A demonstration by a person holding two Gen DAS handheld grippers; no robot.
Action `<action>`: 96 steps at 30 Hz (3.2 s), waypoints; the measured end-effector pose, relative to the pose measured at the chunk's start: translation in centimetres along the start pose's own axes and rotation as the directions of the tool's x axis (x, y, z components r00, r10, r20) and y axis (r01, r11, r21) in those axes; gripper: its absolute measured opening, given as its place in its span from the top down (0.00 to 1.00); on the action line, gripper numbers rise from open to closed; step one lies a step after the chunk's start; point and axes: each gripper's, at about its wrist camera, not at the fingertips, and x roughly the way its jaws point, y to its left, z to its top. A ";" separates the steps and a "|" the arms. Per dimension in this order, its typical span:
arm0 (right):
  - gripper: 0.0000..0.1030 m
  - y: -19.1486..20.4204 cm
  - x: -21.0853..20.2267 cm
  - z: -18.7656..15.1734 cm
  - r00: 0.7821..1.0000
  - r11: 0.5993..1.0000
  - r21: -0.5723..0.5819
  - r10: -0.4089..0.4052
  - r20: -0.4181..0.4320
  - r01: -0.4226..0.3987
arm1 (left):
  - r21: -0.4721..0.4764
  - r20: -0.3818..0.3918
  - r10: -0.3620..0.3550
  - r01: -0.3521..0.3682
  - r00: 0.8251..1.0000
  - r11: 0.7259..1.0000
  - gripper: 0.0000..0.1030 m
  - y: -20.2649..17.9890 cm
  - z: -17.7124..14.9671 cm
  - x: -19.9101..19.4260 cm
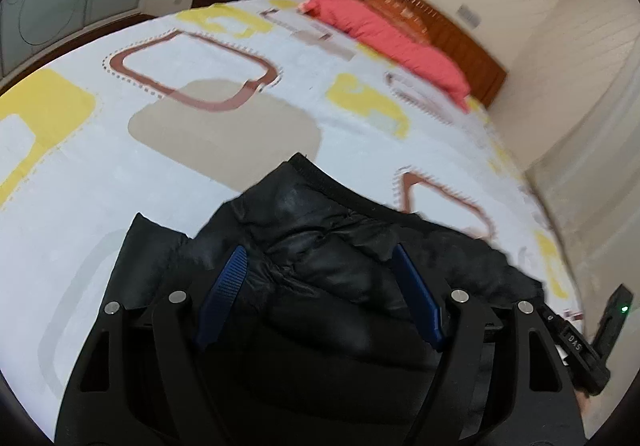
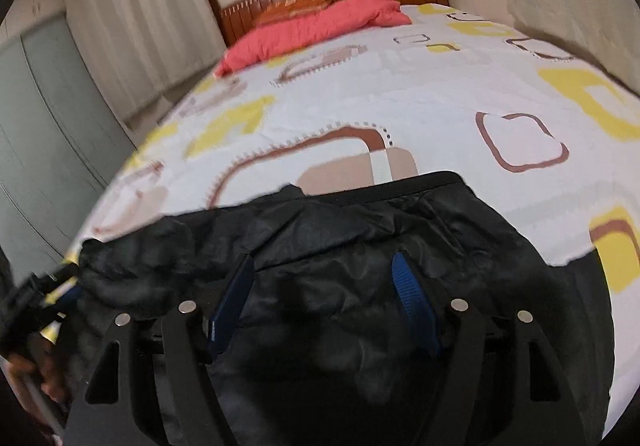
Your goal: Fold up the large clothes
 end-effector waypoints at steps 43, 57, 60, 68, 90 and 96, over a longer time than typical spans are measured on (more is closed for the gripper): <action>0.30 -8.8 -12.0 -6.3 0.990 0.978 0.155 -0.143 -0.003 0.141 | -0.294 0.007 0.011 -0.009 1.000 0.956 0.20 7.5 -8.1 -12.0; 0.30 -14.9 -16.0 -18.6 0.996 0.826 0.561 0.087 -0.031 -0.054 | -0.548 0.040 -0.152 0.149 0.988 0.823 0.20 9.8 -20.5 -16.9; 0.30 -14.8 -15.0 -18.1 0.992 0.797 0.594 0.122 0.014 -0.106 | -0.578 0.037 -0.164 0.155 0.986 0.801 0.20 9.6 -20.4 -15.1; 0.64 -14.7 -13.0 -17.1 0.990 0.776 0.617 0.135 0.033 -0.126 | -0.573 0.060 -0.132 0.142 0.989 0.807 0.55 9.7 -18.9 -12.7; 0.76 -14.0 -19.9 -24.6 0.976 0.768 0.613 0.217 0.023 -0.186 | -0.490 0.024 -0.131 0.126 0.991 0.863 0.72 12.2 -24.5 -21.7; 0.70 -14.4 -20.0 -24.8 0.972 0.764 0.614 0.235 0.022 -0.199 | -0.479 0.029 -0.149 0.144 0.988 0.866 0.64 13.1 -25.0 -22.5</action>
